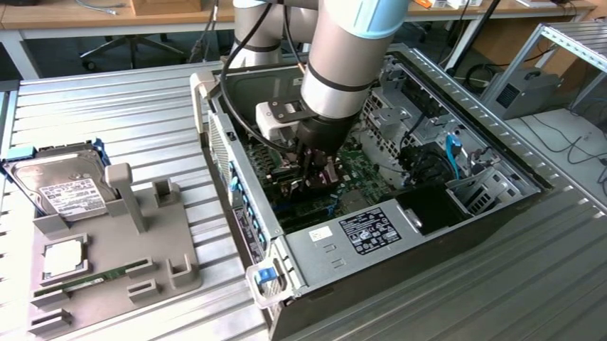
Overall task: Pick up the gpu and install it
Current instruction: 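Insert the gpu into the slot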
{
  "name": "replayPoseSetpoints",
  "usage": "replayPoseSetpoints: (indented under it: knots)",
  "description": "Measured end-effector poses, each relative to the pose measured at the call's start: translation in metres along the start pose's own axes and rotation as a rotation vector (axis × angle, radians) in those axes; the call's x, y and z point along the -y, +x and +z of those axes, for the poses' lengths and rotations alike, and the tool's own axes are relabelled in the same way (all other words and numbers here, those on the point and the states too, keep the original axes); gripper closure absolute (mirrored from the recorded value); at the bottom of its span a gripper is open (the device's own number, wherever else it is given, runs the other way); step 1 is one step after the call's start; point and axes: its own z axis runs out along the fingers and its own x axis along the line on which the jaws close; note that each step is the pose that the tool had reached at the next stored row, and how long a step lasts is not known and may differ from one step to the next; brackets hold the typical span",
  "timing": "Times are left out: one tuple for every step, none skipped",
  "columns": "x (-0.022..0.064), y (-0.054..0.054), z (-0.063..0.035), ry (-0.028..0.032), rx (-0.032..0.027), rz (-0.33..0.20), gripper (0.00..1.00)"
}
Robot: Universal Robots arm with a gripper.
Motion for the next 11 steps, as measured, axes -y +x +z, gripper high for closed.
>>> replayPoseSetpoints:
  knots:
    - [0.0000,0.0000,0.0000,0.0000,-0.0001,0.000,0.73]
    - [0.0000,0.0000,0.0000,0.0000,0.0000,0.000,0.73]
    - [-0.0001,-0.0001,0.0005,-0.0001,0.0016,0.000,0.73]
    - [-0.0001,-0.0001,0.0004,0.0002,0.0009,0.000,0.72]
    - [-0.0001,0.0000,0.0003,0.0004,0.0007,0.000,0.67]
    - [0.0000,0.0000,0.0000,0.0000,0.0000,0.000,0.67]
    - [0.0000,0.0000,0.0001,0.0000,0.0001,0.000,0.60]
    - [0.0000,0.0000,0.0000,0.0001,0.0001,0.000,0.60]
    - [0.0000,0.0000,0.0000,0.0000,0.0000,0.000,0.60]
    - [0.0000,0.0000,0.0000,0.0000,0.0001,0.000,0.60]
    - [0.0000,0.0000,0.0000,0.0001,0.0001,0.000,0.60]
